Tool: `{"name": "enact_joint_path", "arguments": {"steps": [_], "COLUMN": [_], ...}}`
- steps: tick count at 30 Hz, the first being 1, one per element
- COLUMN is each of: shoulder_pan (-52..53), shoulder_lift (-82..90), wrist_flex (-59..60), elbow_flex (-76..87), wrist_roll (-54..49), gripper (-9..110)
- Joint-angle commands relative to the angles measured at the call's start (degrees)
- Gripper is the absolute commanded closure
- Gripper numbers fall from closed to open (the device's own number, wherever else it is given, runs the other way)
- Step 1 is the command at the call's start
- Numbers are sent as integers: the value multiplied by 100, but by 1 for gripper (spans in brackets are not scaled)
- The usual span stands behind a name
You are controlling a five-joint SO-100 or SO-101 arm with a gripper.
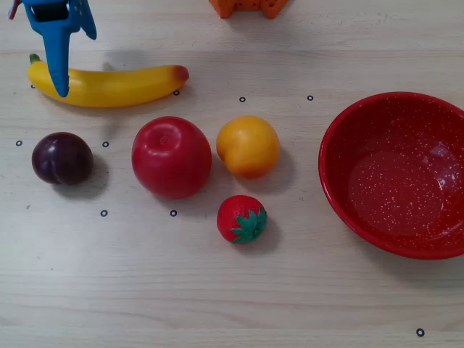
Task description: Put the banana in the red bowl.
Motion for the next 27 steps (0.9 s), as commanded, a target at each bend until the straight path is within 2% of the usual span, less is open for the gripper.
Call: {"name": "enact_joint_path", "arguments": {"steps": [1,27], "shoulder_pan": [97,703], "shoulder_lift": [229,272], "wrist_flex": [-97,-369], "elbow_flex": [-457,202], "wrist_roll": [79,-97], "gripper": [36,37]}}
